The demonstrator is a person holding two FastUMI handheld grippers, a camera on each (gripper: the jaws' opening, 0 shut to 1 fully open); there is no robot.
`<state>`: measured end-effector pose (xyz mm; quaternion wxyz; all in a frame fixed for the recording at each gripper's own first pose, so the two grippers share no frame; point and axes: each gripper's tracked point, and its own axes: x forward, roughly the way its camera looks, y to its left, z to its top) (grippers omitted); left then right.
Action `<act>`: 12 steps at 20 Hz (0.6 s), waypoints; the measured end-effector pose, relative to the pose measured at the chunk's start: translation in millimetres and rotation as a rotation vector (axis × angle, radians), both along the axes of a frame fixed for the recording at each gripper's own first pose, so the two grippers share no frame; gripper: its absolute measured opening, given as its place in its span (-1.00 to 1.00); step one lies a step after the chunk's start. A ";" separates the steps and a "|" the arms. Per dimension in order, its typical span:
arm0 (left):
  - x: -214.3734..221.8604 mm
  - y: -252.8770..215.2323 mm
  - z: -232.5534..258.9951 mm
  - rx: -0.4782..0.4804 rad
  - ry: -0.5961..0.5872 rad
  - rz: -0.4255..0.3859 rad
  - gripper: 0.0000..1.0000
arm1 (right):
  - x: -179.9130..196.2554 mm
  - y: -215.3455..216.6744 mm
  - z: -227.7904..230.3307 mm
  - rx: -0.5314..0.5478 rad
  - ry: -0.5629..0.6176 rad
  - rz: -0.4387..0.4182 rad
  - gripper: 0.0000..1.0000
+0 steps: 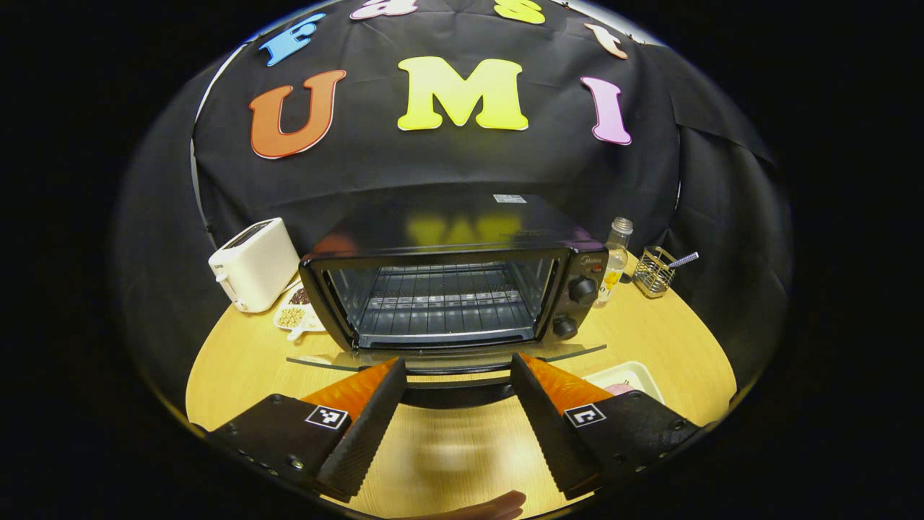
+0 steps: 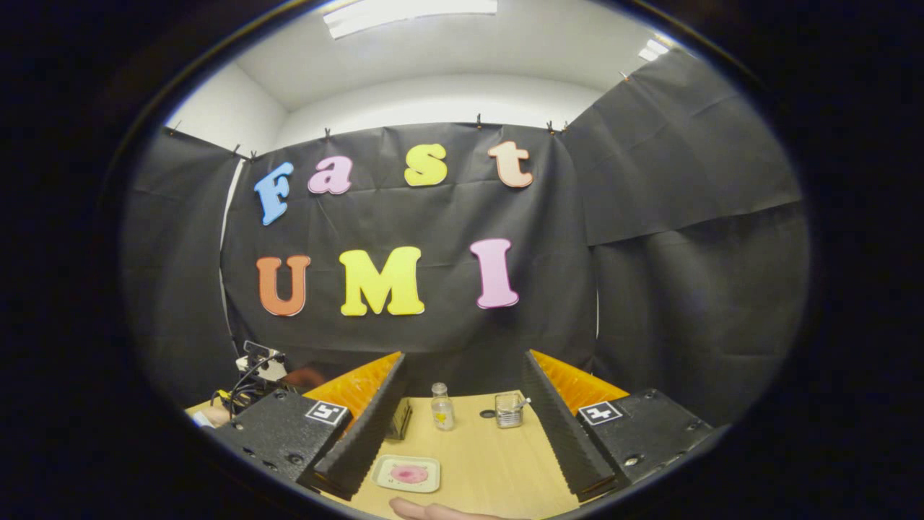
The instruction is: Open the electric oven with the left hand, put the food in, and close the electric oven.
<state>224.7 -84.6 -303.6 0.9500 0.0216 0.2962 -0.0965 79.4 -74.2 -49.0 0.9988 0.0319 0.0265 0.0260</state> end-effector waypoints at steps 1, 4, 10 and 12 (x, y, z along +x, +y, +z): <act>-5.4 0.3 -4.8 0.004 -0.001 0.001 0.86 | -0.2 -0.5 -1.0 -0.004 0.003 -0.003 1.00; -17.7 2.7 -18.4 0.014 -0.020 0.001 0.86 | -0.8 0.7 -5.3 -0.014 0.013 -0.005 1.00; -36.8 3.7 -44.9 0.016 -0.080 0.021 0.86 | 2.7 9.9 -23.2 -0.024 0.062 0.032 1.00; -44.0 2.4 -60.9 0.018 -0.059 0.027 0.86 | 5.5 11.6 -31.6 -0.021 0.090 0.044 1.00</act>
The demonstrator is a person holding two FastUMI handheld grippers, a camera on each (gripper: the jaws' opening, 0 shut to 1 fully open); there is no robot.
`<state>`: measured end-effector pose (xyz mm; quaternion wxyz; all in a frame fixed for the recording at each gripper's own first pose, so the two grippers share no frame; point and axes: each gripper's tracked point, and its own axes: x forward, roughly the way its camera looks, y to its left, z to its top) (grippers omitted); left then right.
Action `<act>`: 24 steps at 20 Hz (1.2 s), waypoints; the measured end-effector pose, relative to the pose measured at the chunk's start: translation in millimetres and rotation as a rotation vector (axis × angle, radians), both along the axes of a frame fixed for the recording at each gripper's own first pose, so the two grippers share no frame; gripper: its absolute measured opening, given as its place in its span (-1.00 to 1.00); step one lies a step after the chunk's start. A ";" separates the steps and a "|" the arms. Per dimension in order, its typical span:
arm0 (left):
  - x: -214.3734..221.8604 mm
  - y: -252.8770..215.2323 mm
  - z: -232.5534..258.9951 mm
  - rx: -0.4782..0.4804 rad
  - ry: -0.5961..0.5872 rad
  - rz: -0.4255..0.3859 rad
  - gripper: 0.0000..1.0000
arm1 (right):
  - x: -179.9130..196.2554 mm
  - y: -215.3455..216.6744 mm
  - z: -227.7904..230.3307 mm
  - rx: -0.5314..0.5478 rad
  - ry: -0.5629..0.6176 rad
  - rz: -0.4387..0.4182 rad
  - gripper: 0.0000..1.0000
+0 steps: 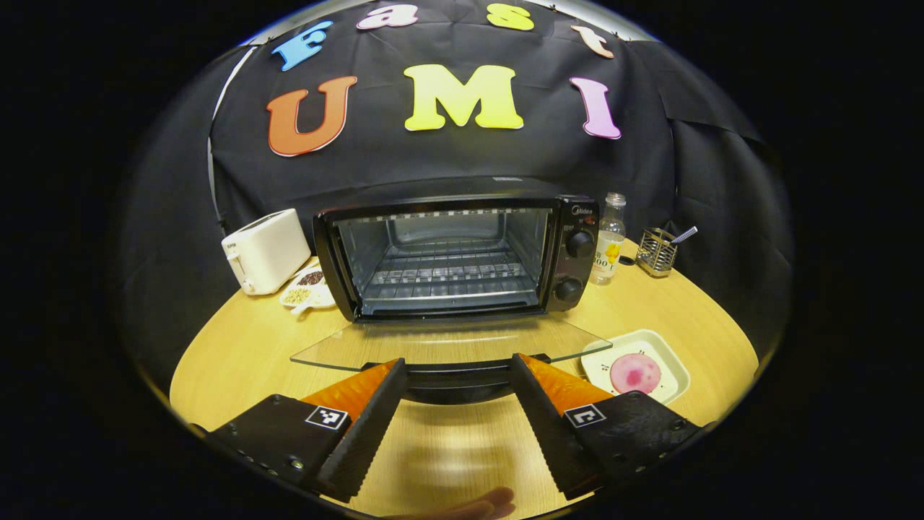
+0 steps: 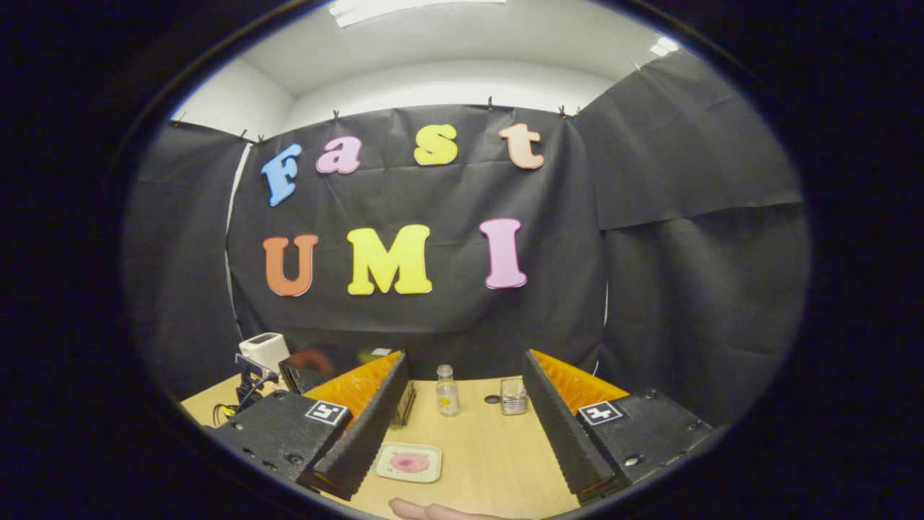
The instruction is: Open the electric oven with the left hand, put the food in, and close the electric oven.
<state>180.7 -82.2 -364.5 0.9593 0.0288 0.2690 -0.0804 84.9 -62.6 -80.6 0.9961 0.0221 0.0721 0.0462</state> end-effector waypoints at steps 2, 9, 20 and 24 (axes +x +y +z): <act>-7.3 -0.1 -13.2 0.012 0.012 -0.006 0.89 | 3.0 2.4 -7.3 0.002 0.020 0.003 1.00; -16.1 -1.7 -60.1 0.013 0.080 -0.002 0.76 | 16.8 5.0 -37.9 -0.040 0.101 -0.003 1.00; -31.4 9.6 12.8 -0.054 -0.041 0.028 0.93 | 44.5 4.4 -91.0 -0.125 0.232 -0.018 1.00; -44.5 22.3 79.2 -0.076 -0.174 0.064 0.93 | 57.1 15.0 -122.2 -0.177 0.298 0.017 1.00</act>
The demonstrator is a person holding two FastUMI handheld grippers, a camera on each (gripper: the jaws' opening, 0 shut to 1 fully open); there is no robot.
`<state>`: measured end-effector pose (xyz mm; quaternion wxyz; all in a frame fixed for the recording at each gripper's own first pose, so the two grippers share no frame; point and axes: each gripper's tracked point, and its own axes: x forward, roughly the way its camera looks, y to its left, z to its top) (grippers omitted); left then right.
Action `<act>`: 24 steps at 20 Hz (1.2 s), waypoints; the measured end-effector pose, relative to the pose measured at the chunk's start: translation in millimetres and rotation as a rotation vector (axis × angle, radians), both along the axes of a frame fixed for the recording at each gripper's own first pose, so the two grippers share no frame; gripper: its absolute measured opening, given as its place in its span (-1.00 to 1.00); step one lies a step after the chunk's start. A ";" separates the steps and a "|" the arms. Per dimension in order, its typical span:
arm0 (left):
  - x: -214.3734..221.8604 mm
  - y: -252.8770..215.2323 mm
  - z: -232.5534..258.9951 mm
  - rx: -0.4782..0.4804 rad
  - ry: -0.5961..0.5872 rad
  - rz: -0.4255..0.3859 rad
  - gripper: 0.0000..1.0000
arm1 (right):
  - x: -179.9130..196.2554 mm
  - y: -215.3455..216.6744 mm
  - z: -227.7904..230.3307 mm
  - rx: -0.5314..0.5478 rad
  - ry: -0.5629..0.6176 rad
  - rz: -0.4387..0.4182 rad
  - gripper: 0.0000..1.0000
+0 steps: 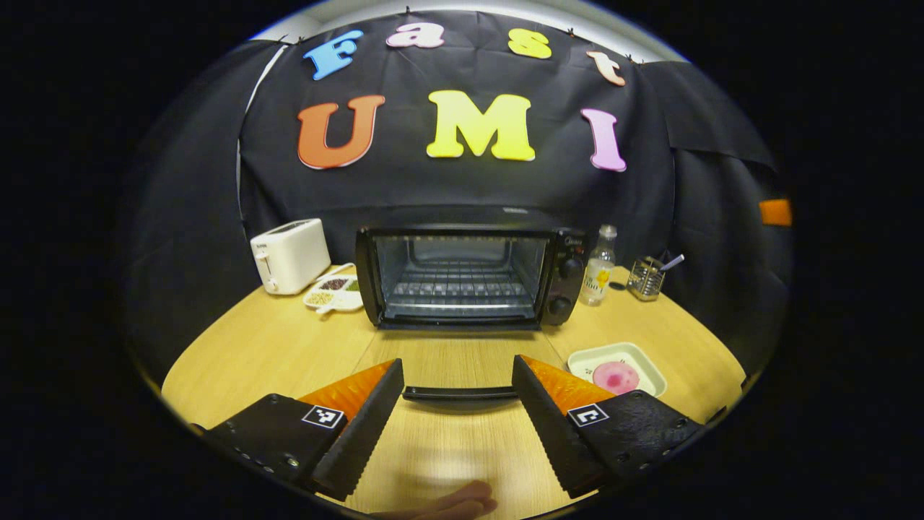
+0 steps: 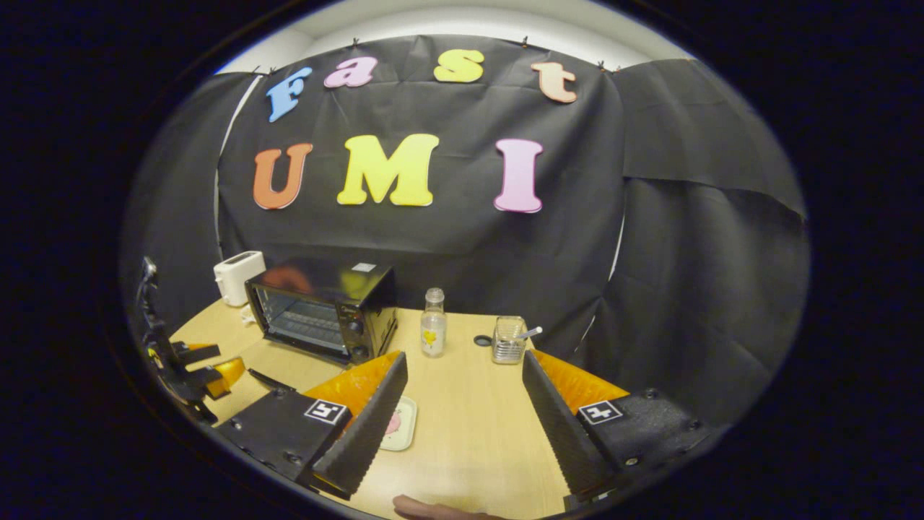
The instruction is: Open the electric oven with the left hand, put the food in, and close the electric oven.
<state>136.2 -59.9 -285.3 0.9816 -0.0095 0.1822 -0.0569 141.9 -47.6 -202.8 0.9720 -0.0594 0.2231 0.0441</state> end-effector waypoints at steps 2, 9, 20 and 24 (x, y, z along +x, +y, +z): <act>-9.9 6.7 29.4 -0.003 -0.059 0.016 0.93 | 7.3 5.1 -17.9 -0.005 0.031 0.024 1.00; -43.3 12.3 126.1 0.065 -0.305 0.023 0.92 | 35.3 20.8 -115.5 0.040 0.277 0.048 1.00; -64.2 21.8 160.6 0.006 -0.373 0.083 0.92 | 39.6 42.9 -253.2 0.289 0.623 0.045 0.46; -62.3 20.2 154.3 0.037 -0.350 0.086 0.93 | 45.9 52.5 -269.1 0.315 0.648 0.088 -0.06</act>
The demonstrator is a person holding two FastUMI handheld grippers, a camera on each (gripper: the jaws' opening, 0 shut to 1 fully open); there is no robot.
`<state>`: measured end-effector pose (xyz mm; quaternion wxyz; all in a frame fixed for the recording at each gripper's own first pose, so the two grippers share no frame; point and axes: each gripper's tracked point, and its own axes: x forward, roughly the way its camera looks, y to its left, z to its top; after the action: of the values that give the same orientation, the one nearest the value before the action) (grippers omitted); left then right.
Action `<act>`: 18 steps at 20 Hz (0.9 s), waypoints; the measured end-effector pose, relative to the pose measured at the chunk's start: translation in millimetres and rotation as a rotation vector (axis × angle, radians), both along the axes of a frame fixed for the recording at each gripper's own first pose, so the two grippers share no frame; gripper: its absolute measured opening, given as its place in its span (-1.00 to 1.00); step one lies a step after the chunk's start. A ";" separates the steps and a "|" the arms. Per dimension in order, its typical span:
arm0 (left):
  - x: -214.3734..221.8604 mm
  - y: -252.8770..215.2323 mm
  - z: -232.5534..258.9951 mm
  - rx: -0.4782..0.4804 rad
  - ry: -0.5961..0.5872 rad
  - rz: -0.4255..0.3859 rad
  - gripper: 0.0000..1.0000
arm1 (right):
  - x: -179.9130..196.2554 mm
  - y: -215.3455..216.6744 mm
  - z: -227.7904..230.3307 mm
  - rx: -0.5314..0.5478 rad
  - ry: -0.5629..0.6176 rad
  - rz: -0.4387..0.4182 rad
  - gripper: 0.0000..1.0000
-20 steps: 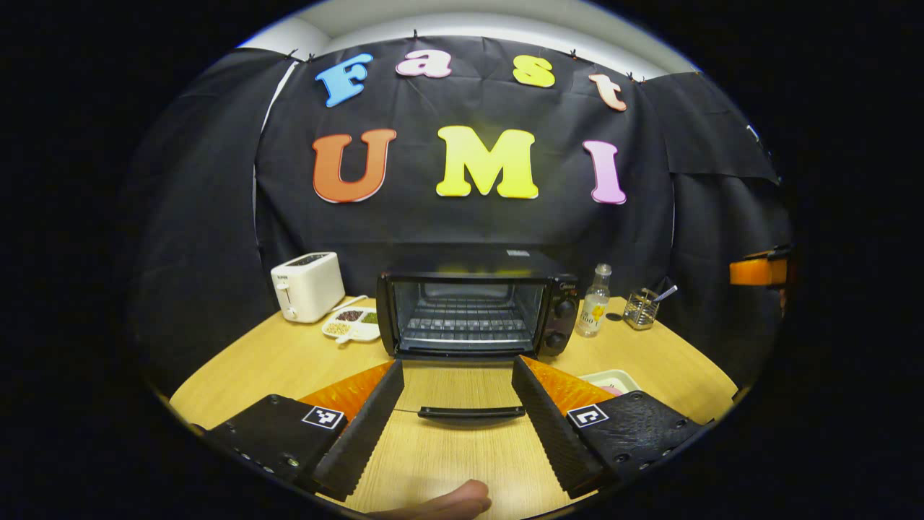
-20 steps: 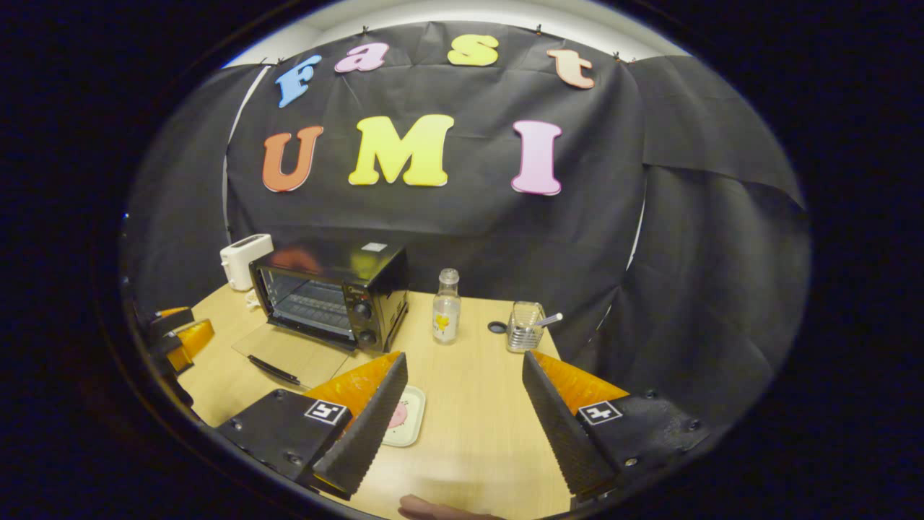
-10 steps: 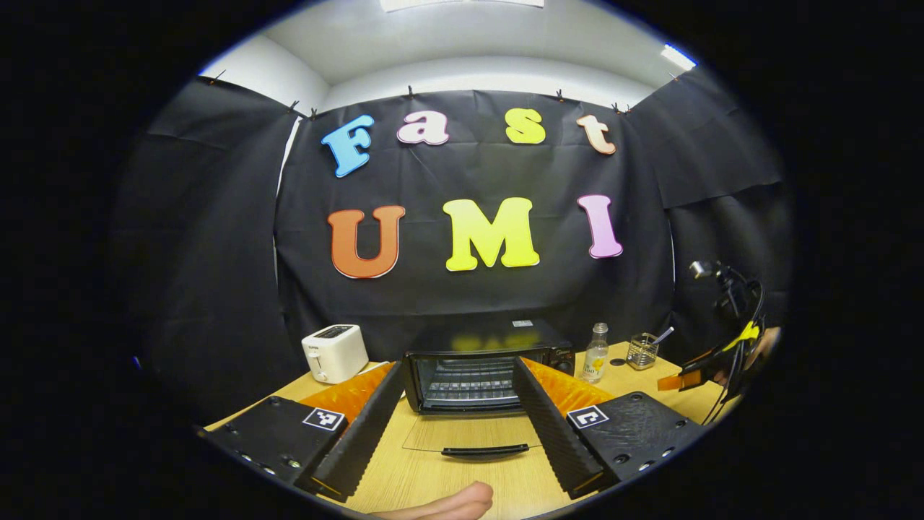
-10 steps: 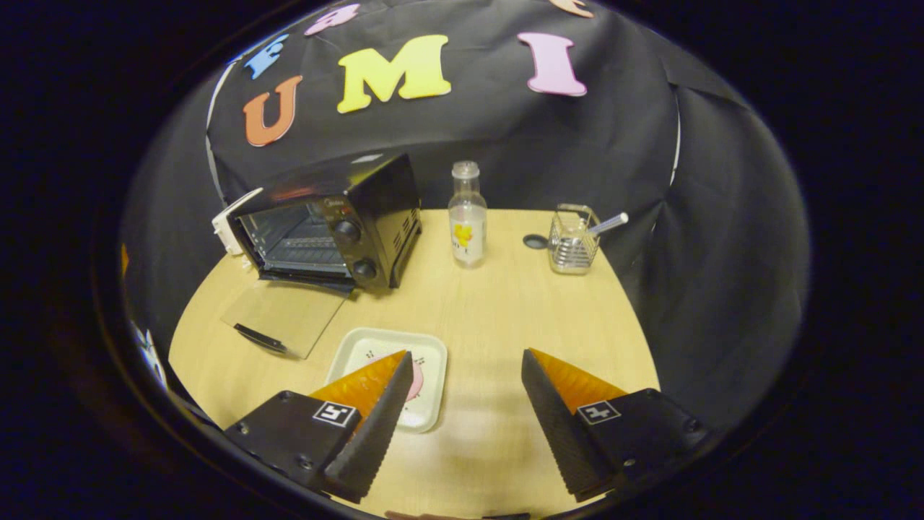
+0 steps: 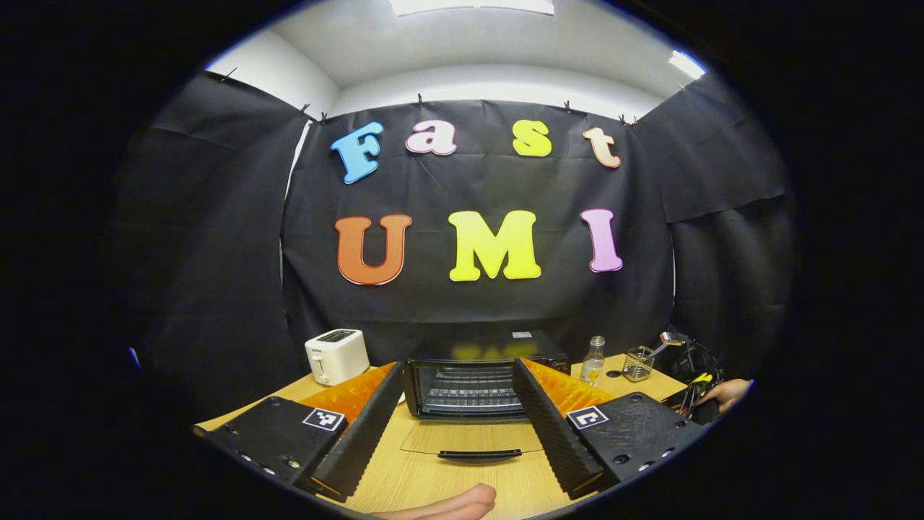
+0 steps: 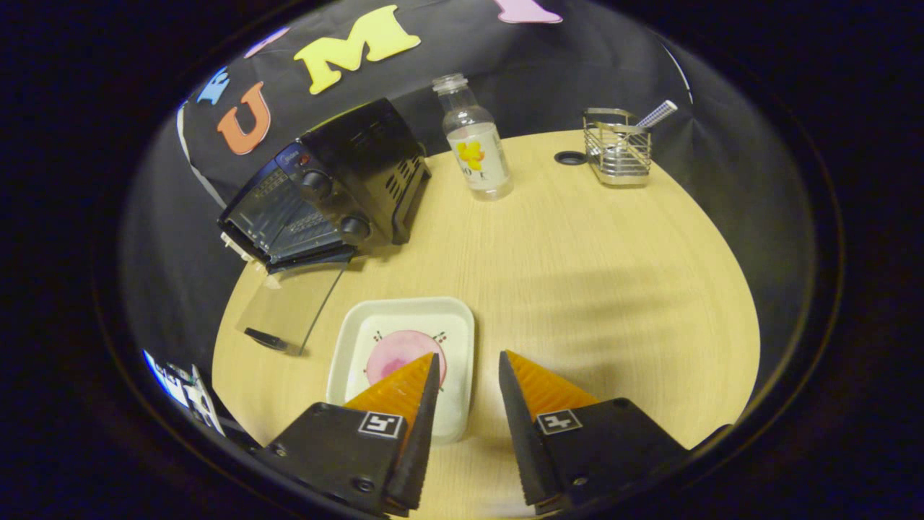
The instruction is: Open the electric oven with the left hand, put the food in, and close the electric oven.
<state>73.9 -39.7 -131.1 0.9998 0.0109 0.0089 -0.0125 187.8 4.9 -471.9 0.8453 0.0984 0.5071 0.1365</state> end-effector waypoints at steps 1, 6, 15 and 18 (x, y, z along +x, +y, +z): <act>0.4 0.7 -2.1 0.006 0.007 0.007 0.93 | -0.8 1.0 -6.5 0.007 0.026 0.004 -0.13; -3.4 4.2 -6.0 0.024 0.026 0.044 0.92 | -6.7 10.5 -20.7 0.120 0.077 0.060 -0.95; -19.8 -5.7 9.1 0.011 0.021 0.013 0.92 | -23.0 1.2 -19.0 0.353 0.174 -0.036 -0.92; -24.6 -1.0 7.7 0.015 0.015 0.024 0.92 | -34.0 -10.6 -7.4 0.340 0.157 -0.048 -0.98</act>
<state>49.3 -40.7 -123.4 0.9997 0.0181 0.0168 -0.0004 153.8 -5.7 -479.2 0.7772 0.2624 0.5387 0.1921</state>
